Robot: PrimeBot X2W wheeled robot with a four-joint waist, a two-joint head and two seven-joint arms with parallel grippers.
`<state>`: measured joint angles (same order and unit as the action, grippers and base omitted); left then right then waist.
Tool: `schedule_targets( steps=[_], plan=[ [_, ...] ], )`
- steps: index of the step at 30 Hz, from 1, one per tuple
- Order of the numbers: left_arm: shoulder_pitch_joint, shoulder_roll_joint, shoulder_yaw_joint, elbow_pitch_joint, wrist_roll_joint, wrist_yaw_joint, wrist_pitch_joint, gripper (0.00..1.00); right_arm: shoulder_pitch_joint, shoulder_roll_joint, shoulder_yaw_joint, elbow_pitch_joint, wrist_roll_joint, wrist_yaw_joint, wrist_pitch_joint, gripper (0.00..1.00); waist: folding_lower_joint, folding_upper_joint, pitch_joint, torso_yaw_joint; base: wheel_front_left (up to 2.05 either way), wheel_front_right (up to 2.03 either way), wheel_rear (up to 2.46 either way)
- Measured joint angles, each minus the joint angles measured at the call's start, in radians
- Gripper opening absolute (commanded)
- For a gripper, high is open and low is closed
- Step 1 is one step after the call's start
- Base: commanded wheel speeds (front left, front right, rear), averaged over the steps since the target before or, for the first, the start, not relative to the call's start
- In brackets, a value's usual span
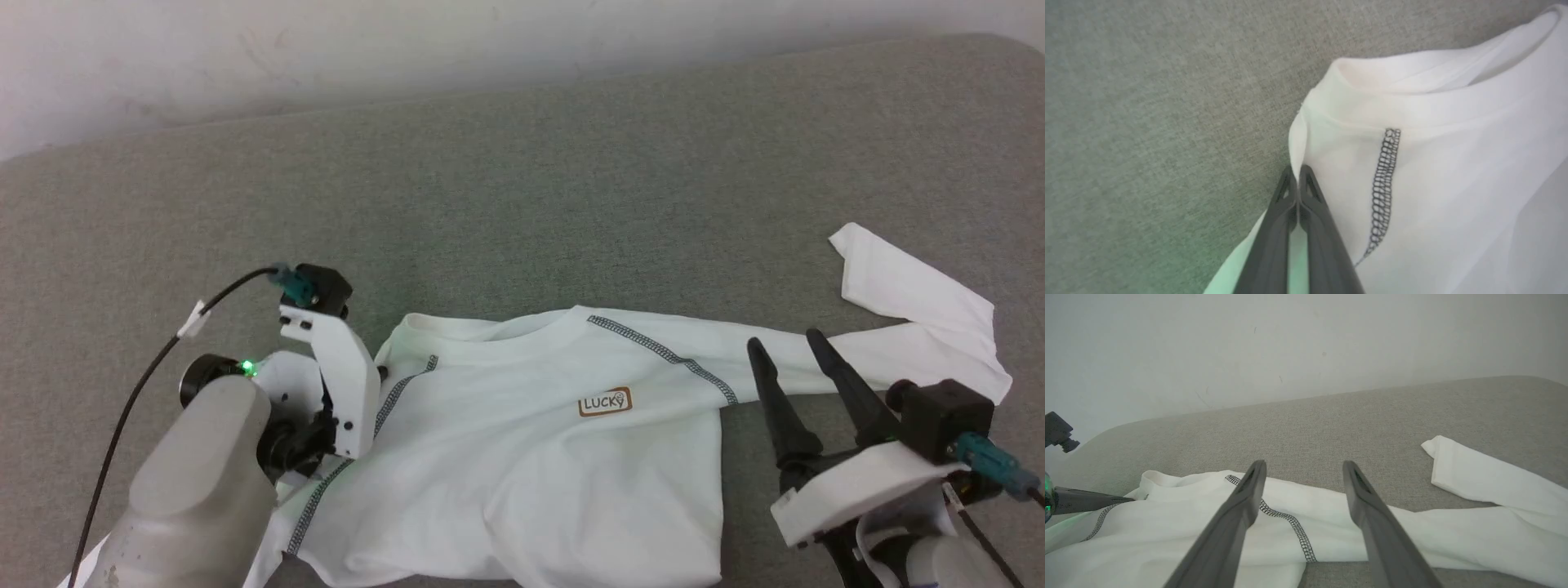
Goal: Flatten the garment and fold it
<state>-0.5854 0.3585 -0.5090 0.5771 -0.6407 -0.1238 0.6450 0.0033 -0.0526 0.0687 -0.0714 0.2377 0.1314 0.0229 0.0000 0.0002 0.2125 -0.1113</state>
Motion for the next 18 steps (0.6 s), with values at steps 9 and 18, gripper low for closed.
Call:
schedule_targets(
  steps=[9, 18],
  plan=[
    [0.031, -0.039, 0.015, 0.032, 0.045, 0.038, -0.292, 0.0, -0.191, -0.046, 0.012, 0.214, 0.058, 0.0, 0.083, 1.0, 0.0002, 0.0, -0.012, 0.033, 0.0, 0.0, 0.0],
    [0.03, -0.073, 0.01, -0.018, 0.071, 0.046, -0.423, 0.0, -0.414, -0.194, 0.224, 0.495, 0.174, 0.0, 0.354, 1.0, 0.0002, 0.0, -0.012, 0.102, 0.0, 0.0, 0.0]
  ],
)
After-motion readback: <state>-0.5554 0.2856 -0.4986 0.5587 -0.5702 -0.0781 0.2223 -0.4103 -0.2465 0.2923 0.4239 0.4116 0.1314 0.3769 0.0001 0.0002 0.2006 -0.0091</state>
